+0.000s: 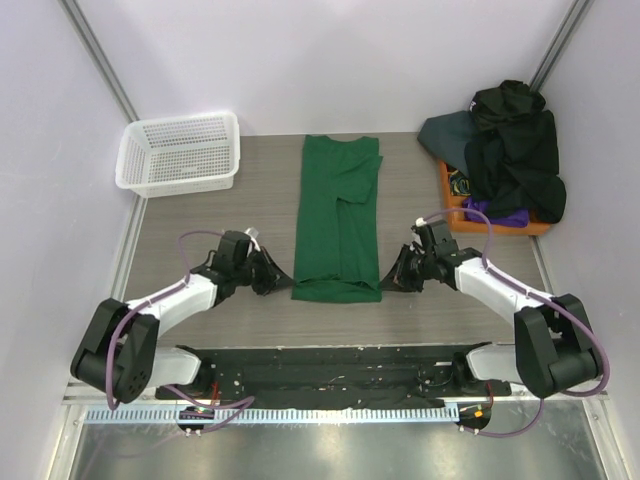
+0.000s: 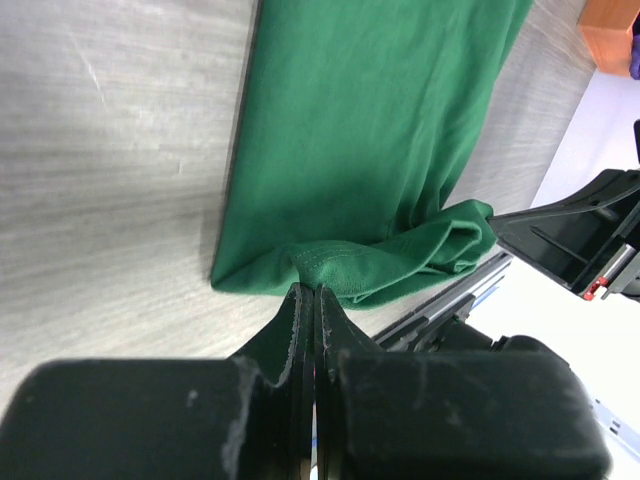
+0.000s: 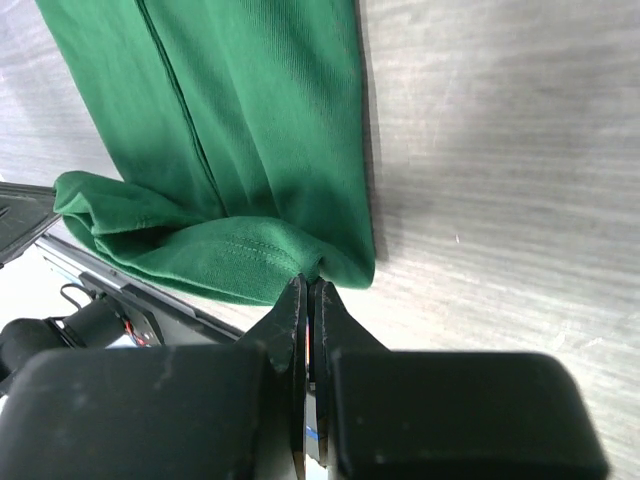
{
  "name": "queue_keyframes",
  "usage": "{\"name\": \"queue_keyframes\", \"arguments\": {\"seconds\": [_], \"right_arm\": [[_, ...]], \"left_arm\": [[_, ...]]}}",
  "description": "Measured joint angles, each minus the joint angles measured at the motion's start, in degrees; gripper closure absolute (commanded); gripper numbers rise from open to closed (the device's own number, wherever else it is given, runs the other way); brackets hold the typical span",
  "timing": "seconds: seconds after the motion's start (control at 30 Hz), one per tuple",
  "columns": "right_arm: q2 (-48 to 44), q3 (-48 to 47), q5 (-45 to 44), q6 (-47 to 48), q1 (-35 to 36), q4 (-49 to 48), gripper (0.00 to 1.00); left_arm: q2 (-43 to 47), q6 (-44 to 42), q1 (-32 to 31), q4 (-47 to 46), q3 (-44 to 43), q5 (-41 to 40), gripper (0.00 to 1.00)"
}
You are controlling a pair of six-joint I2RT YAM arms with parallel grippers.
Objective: Roll the t-shirts
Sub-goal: Roll the T-shirt to the center of the board.
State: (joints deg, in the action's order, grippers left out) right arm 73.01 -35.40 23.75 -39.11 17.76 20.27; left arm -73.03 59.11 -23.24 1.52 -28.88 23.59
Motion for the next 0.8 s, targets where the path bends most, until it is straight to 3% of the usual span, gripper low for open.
{"name": "queue_keyframes", "arguments": {"seconds": [0.23, 0.3, 0.33, 0.37, 0.43, 0.47, 0.67, 0.73, 0.8], "right_arm": [[4.92, -2.89, 0.39, 0.7, -0.63, -1.42, 0.96], [6.62, -4.11, 0.42, 1.2, -0.68, -1.84, 0.81], [7.43, -4.7, 0.42, 1.42, -0.7, -2.05, 0.73], [8.02, -5.09, 0.39, 1.46, -0.74, -2.29, 0.62], [8.7, -5.62, 0.13, 1.9, -0.87, -2.71, 0.54], [8.66, -5.64, -0.17, 2.16, -0.96, -2.75, 0.5], [4.61, -5.64, -2.58, 3.21, -1.05, -1.77, 0.48], [1.25, -5.77, -3.67, 3.93, -1.05, -0.63, 0.48], [-2.23, -6.08, -4.83, 5.09, -1.01, 0.57, 0.61]], "left_arm": [[-3.85, -1.42, 0.92, -0.48, -2.4, -0.09, 0.98], [-4.68, -1.9, 1.11, -0.5, -3.15, -0.31, 0.92], [-5.03, -2.27, 1.16, -0.5, -3.5, -0.46, 0.82], [-5.27, -2.54, 1.2, -0.5, -3.72, -0.55, 0.78], [-5.62, -3.1, 1.22, -0.52, -4.04, -0.85, 0.66], [-5.62, -3.5, 1.27, -0.44, -4.13, -1.14, 0.65], [-3.78, -6.86, 1.27, 3.1, -6.49, -3.34, 0.58], [-0.59, -8.11, 1.27, 5.03, -7.28, -4.44, 0.62], [3.69, -9.03, 1.27, 6.12, -7.5, -5.14, 0.73]]}}
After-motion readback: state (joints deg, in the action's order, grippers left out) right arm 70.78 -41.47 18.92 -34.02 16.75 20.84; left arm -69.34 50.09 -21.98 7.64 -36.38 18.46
